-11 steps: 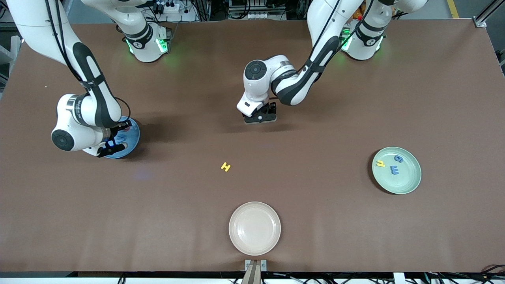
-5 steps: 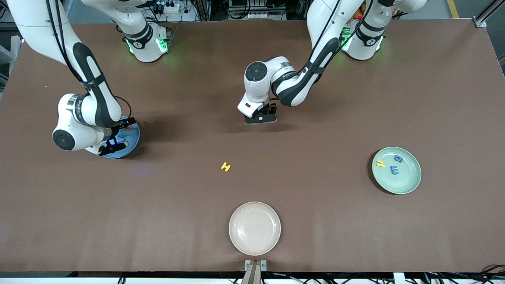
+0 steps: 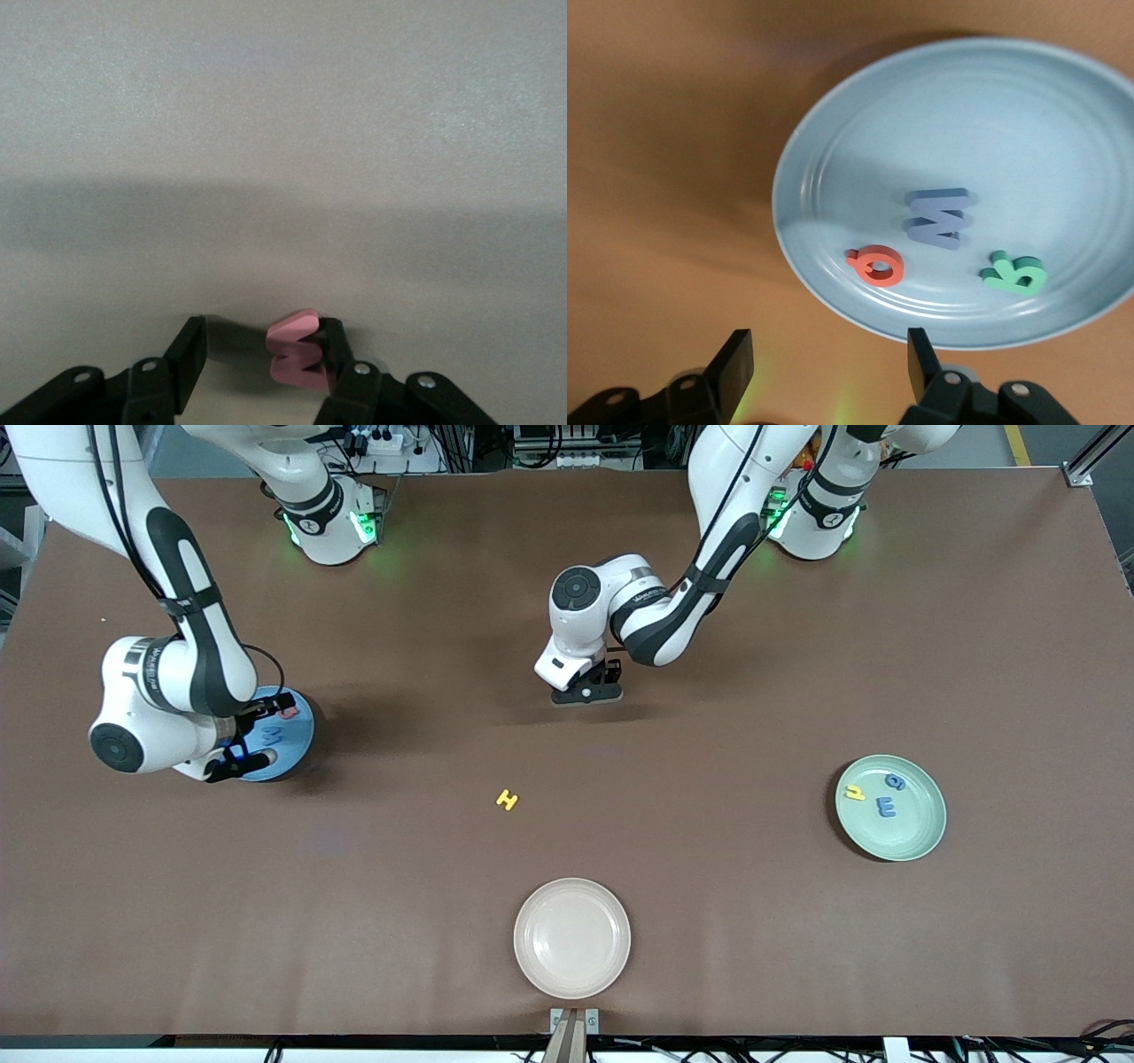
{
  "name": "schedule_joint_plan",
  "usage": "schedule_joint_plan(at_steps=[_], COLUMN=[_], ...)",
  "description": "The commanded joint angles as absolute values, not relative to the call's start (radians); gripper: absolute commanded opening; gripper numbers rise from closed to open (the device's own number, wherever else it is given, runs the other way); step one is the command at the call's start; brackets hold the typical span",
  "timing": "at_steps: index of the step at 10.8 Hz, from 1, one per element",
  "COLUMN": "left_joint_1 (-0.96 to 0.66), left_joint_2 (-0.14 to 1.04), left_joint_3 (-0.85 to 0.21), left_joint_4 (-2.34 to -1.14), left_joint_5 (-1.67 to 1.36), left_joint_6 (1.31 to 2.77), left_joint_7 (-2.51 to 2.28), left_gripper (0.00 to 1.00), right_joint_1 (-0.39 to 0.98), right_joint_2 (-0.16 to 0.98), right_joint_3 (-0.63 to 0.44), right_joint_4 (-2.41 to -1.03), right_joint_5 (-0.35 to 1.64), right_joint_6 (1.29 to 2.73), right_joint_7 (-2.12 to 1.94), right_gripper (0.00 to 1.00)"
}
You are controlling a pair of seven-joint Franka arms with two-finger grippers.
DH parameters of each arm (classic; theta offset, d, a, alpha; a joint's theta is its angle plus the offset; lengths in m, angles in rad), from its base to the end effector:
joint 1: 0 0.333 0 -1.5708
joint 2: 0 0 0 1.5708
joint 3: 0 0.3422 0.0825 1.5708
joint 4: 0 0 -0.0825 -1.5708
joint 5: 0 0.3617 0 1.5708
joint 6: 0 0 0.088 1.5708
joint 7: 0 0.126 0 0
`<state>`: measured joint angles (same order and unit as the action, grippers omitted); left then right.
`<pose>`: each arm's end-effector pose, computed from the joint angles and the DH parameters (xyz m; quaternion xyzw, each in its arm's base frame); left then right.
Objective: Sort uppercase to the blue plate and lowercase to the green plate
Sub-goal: 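Release the o onto the blue plate while the left gripper grasps the m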
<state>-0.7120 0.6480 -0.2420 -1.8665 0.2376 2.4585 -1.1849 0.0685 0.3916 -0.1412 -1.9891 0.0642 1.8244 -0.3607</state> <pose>0.3771 -0.5107 0.1911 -0.9989 -0.0444 0.0064 0.0124 0.5238 -0.0300 0.2610 -0.9548 -0.1198 0.2658 0.0589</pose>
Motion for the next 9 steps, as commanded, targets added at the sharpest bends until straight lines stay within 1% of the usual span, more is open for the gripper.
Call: schedule_joint_plan(at_steps=[1, 2, 4, 5, 7, 9], left_joint_1=[-0.716, -0.718, -0.718, -0.718, -0.713, -0.671], left_joint_2=[0.652, 0.655, 0.655, 0.650, 0.621, 0.551], left_joint_3=[-0.230, -0.230, -0.229, -0.222, -0.207, -0.198], left_joint_4=[-1.867, -1.864, -1.862, -1.861, -1.861, -1.864], left_joint_5=[0.267, 0.267, 0.267, 0.265, 0.267, 0.264], left_joint_6=[2.474, 2.474, 2.474, 2.474, 2.473, 2.459], left_joint_7=[-1.207, -1.207, -1.204, -1.206, -1.198, -1.189], left_gripper=[0.39, 0.24, 0.00, 0.00, 0.00, 0.00], right_joint_1=[0.077, 0.081, 0.084, 0.084, 0.086, 0.090], right_joint_2=[0.374, 0.367, 0.347, 0.341, 0.330, 0.325], right_joint_3=[-0.137, -0.135, -0.091, -0.075, -0.003, 0.111], right_joint_4=[-1.938, -1.924, -1.890, -1.867, -1.839, -1.807], right_joint_5=[0.081, 0.081, 0.069, 0.068, 0.066, 0.005], right_joint_6=[1.769, 1.769, 1.752, 1.729, 1.721, 1.729], right_joint_7=[-0.325, -0.319, -0.224, -0.183, -0.032, 0.195], right_gripper=[0.78, 0.78, 0.78, 0.78, 0.78, 0.78])
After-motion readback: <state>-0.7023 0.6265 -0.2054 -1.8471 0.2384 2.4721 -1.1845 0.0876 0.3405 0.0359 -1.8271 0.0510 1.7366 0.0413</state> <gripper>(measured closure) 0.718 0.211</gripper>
